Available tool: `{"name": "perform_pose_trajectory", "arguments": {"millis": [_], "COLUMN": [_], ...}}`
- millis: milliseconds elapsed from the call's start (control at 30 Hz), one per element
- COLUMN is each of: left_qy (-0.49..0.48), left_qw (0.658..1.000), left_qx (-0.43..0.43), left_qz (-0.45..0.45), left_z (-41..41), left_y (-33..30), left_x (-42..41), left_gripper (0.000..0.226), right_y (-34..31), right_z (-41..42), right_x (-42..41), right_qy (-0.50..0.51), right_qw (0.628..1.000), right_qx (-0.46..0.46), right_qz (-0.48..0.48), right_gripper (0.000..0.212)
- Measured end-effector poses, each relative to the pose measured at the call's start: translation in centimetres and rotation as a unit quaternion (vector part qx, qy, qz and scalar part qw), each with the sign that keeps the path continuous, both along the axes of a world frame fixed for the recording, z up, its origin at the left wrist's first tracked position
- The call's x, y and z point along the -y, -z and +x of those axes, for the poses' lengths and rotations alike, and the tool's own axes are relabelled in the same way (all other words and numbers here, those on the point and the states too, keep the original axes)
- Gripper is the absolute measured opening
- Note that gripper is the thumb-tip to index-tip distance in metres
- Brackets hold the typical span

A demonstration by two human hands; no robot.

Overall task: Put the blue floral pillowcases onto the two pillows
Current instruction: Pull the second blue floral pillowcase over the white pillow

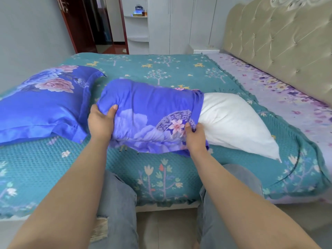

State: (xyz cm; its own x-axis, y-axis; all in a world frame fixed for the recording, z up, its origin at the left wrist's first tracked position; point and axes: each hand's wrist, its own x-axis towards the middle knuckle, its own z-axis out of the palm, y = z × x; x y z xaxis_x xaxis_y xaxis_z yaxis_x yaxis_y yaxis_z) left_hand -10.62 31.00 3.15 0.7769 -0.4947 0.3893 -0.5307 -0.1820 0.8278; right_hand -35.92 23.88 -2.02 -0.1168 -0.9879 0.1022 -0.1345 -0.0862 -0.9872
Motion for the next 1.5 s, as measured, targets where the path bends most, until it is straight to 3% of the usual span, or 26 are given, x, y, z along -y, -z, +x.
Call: {"name": "perform_pose_trajectory", "arguments": {"millis": [100, 200, 300, 500, 633, 800, 933, 1000, 1067, 1133, 1267, 1400, 1500], "left_qy": [-0.013, -0.051, -0.071, -0.106, -0.117, -0.105, -0.119, -0.088, -0.058, -0.032, -0.005, 0.028, 0.05], "left_qw": [0.998, 0.993, 0.984, 0.99, 0.987, 0.974, 0.958, 0.954, 0.948, 0.942, 0.951, 0.948, 0.943], "left_qx": [-0.032, -0.086, -0.081, -0.031, -0.048, -0.034, 0.139, 0.189, 0.205, 0.207, 0.199, 0.225, 0.203], "left_qz": [-0.061, 0.059, 0.139, 0.091, 0.102, 0.2, 0.219, 0.214, 0.236, 0.262, 0.235, 0.222, 0.26], "left_z": [0.0, 2.5, 4.8, 6.1, 6.9, 7.0, 5.5, 4.3, 3.2, 2.3, 1.4, 0.2, -0.6], "left_y": [-0.3, 1.7, 3.7, 2.9, 3.4, 4.2, 3.4, 3.2, 3.2, 3.1, 2.8, 2.7, 2.7], "left_x": [0.8, 0.8, 0.3, 0.5, -0.1, -0.8, -0.1, 1.0, 2.2, 3.1, 4.0, 5.0, 5.6], "left_gripper": [0.048, 0.059, 0.061, 0.046, 0.044, 0.054, 0.047, 0.042, 0.04, 0.042, 0.044, 0.049, 0.058], "right_y": [-0.9, -1.0, -0.2, -2.4, -1.1, -0.4, -1.5, -2.5, -3.8, -5.4, -7.9, -7.7, -7.0], "right_z": [-0.3, -2.5, -3.4, -2.5, -4.2, -5.5, -5.3, -4.2, -2.6, -0.7, 3.3, 5.3, 3.0], "right_x": [2.2, 4.7, 6.0, 5.9, 6.6, 6.7, 6.1, 6.4, 7.1, 8.4, 13.0, 15.4, 17.1], "right_qy": [-0.005, -0.016, -0.054, 0.021, -0.006, -0.019, 0.042, 0.058, 0.045, 0.01, -0.118, -0.199, -0.139], "right_qw": [0.996, 0.983, 0.951, 0.904, 0.869, 0.901, 0.911, 0.9, 0.864, 0.84, 0.891, 0.892, 0.932], "right_qx": [-0.037, -0.181, -0.303, -0.388, -0.475, -0.429, -0.398, -0.404, -0.469, -0.528, -0.436, -0.406, -0.335], "right_qz": [-0.076, -0.036, -0.019, -0.177, -0.14, -0.053, -0.101, -0.153, -0.175, -0.127, 0.04, 0.022, -0.012], "right_gripper": [0.019, 0.03, 0.033, 0.036, 0.041, 0.048, 0.048, 0.051, 0.058, 0.068, 0.069, 0.057, 0.044]}}
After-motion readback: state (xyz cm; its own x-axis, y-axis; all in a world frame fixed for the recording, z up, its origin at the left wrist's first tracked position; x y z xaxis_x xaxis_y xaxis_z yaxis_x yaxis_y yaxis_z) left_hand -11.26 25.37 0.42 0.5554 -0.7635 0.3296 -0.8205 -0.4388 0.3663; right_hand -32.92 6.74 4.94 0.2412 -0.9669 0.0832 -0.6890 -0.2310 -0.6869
